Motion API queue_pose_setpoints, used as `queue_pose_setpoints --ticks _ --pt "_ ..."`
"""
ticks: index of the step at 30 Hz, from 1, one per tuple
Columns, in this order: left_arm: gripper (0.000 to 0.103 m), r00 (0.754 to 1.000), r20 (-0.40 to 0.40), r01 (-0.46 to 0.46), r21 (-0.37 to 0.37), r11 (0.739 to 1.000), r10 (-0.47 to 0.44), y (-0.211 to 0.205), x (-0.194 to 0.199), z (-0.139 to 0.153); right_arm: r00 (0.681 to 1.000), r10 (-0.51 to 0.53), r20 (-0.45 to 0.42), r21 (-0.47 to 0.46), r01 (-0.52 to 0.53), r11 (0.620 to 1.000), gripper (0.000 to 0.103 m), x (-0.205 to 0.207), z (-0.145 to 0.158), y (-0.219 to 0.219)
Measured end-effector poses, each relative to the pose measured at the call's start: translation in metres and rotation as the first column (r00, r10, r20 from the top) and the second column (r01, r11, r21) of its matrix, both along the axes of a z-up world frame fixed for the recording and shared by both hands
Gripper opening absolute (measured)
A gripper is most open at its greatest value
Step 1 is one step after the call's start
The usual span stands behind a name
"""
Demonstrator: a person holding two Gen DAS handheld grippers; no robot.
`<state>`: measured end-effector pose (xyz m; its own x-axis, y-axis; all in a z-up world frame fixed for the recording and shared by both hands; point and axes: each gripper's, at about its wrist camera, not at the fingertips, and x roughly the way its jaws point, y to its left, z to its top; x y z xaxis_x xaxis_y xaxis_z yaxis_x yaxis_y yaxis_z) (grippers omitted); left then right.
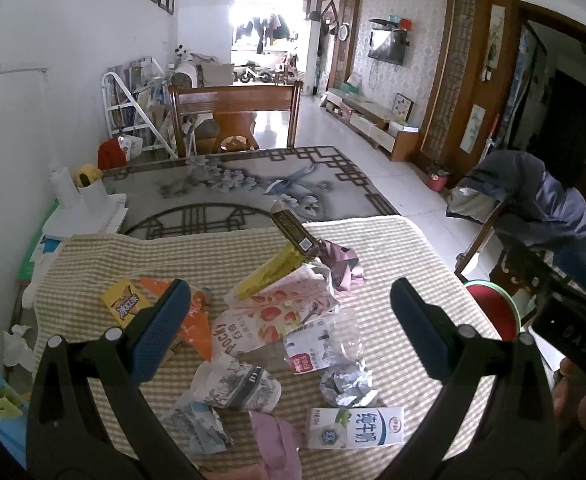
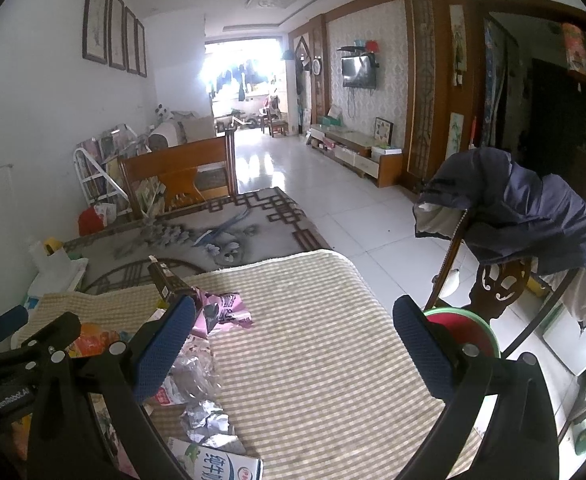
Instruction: Collect trash
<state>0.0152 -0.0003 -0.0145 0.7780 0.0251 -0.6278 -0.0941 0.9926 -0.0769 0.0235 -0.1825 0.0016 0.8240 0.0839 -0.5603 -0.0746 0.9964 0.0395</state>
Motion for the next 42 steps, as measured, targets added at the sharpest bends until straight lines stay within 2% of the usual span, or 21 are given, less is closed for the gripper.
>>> queue_pose_setpoints --ticks 6,10,14,16,18,20,23,27,31,33,36,40,42 --pt "0.098 1.000 -0.011 -0.003 -0.001 1.000 0.003 0.002 0.001 -0.002 1.000 0.020 -0.019 -0.021 -0.020 1.000 0.096 0.002 -0.006 0.002" --pt "0.098 0.999 -0.035 -0.030 -0.027 0.999 0.029 0.021 0.008 -0.012 0.996 0.067 -0.059 -0.052 -0.070 0.996 0.096 0.005 -0.015 0.010" --pt "0.098 0.984 -0.100 -0.149 -0.033 0.988 0.145 0.063 0.019 -0.040 0.983 0.136 -0.122 -0.074 -0.145 0.987 0.096 0.003 -0.033 0.018" --pt "0.096 0.968 -0.139 -0.213 -0.030 0.977 0.207 0.088 0.025 -0.057 0.971 0.173 -0.167 -0.072 -0.187 0.980 0.096 0.003 -0.044 0.022" --pt "0.089 0.942 -0.195 -0.283 -0.029 0.959 0.273 0.114 0.031 -0.076 0.952 0.210 -0.222 -0.069 -0.230 0.971 0.096 0.003 -0.057 0.027" --pt "0.079 0.900 -0.275 -0.367 -0.054 0.929 0.339 0.143 0.038 -0.098 0.935 0.238 -0.263 -0.058 -0.262 0.963 0.096 0.002 -0.067 0.031" --pt "0.071 0.852 -0.370 -0.432 -0.098 0.897 0.370 0.169 0.049 -0.126 0.905 0.270 -0.328 -0.034 -0.297 0.954 0.096 0.003 -0.082 0.033" --pt "0.071 0.832 -0.411 -0.454 -0.115 0.884 0.373 0.182 0.063 -0.143 0.863 0.310 -0.400 -0.024 -0.348 0.937 0.094 0.000 -0.101 0.036" --pt "0.078 0.825 -0.415 -0.468 -0.121 0.875 0.384 0.191 0.083 -0.150 0.838 0.320 -0.442 -0.027 -0.369 0.929 0.094 -0.004 -0.116 0.039" --pt "0.078 0.807 -0.456 -0.467 -0.103 0.878 0.375 0.193 0.091 -0.159 0.830 0.315 -0.461 -0.022 -0.365 0.931 0.094 -0.003 -0.122 0.040" --pt "0.076 0.781 -0.506 -0.483 -0.119 0.867 0.366 0.195 0.093 -0.176 0.824 0.311 -0.473 -0.023 -0.365 0.931 0.094 -0.001 -0.125 0.043" --pt "0.074 0.792 -0.497 -0.480 -0.148 0.865 0.354 0.195 0.088 -0.179 0.807 0.323 -0.494 -0.019 -0.382 0.924 0.094 0.004 -0.132 0.048" --pt "0.072 0.817 -0.465 -0.460 -0.166 0.872 0.342 0.193 0.081 -0.170 0.786 0.341 -0.515 -0.013 -0.405 0.914 0.094 0.006 -0.139 0.052"
